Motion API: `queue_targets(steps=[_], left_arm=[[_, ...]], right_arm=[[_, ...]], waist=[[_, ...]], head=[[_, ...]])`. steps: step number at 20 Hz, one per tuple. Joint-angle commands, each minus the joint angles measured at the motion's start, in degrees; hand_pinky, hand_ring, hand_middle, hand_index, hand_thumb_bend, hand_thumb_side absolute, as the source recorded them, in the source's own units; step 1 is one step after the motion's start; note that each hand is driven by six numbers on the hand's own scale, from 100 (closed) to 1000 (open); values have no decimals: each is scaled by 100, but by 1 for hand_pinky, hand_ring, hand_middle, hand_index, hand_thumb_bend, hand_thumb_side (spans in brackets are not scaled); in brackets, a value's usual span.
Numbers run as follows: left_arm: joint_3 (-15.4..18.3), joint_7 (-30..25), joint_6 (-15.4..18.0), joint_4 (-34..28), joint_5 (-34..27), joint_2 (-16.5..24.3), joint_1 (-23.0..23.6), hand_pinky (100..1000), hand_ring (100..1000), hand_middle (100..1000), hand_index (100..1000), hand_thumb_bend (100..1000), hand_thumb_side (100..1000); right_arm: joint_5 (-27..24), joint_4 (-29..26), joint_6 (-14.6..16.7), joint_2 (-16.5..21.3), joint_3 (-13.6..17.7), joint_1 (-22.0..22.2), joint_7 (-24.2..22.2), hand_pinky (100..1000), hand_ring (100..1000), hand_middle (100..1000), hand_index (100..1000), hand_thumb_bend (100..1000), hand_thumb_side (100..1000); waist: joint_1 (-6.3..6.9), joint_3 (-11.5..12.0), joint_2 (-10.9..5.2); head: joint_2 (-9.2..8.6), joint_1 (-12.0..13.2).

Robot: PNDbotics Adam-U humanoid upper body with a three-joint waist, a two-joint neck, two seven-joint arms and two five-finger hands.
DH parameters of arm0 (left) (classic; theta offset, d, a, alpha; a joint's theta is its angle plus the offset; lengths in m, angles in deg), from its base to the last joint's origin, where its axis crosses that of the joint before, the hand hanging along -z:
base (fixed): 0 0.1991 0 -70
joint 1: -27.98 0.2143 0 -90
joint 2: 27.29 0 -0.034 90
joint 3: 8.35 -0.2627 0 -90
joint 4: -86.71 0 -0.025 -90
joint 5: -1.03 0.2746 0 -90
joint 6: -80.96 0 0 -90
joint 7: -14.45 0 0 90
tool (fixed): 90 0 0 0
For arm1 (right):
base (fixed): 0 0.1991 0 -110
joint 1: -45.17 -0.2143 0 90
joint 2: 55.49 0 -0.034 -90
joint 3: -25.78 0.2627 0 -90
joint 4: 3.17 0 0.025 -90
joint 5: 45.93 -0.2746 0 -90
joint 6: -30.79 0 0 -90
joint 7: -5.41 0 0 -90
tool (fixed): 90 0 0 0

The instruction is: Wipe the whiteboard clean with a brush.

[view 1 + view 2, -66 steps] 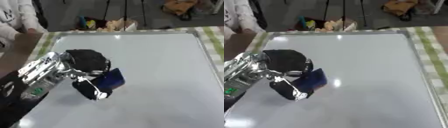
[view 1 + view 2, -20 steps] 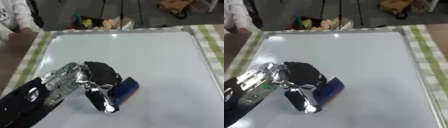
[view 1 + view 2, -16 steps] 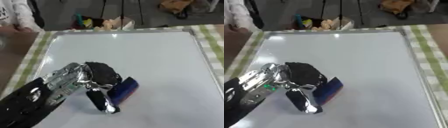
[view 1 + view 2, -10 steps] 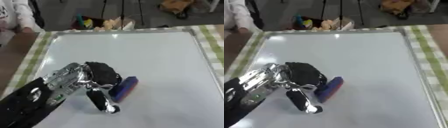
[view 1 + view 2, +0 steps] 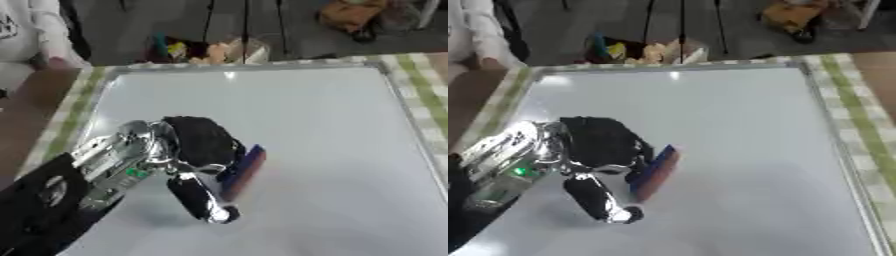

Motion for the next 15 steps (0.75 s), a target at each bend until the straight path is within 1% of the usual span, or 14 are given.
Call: queue_targets(steps=[1,4,8,11,15], left_arm=[[209,137,90,-381,144,279,-43,664,775,759,575,304,859],[310,348,143,-664,285,371,-47,663,773,760,580,289,849],[309,586,204,-712,137,396,-42,635,756,744,560,262,840],[298,570,163,-705,44,409,-17,630,754,739,563,268,848],[338,492,60,-676,53,409,30,625,748,707,611,258,858]], right_arm=[[-61,-89,20,176,46,-19,-22,766,702,538,790,100,837],[-78,-89,28,199,57,-16,-11,765,702,540,789,100,835],[-123,-89,51,226,73,-32,1,765,703,541,789,100,835],[-138,-89,56,228,77,-36,-7,765,703,541,789,100,835],[-130,-89,71,234,78,-42,-11,765,703,541,788,100,835]], waist=[[-21,6,-162],[-15,21,-183],[-23,30,-194],[-25,25,-192],[-30,25,-172]], head=[[-9,-15],[-23,-26],[-48,-46],[-46,-42],[-40,-28]])
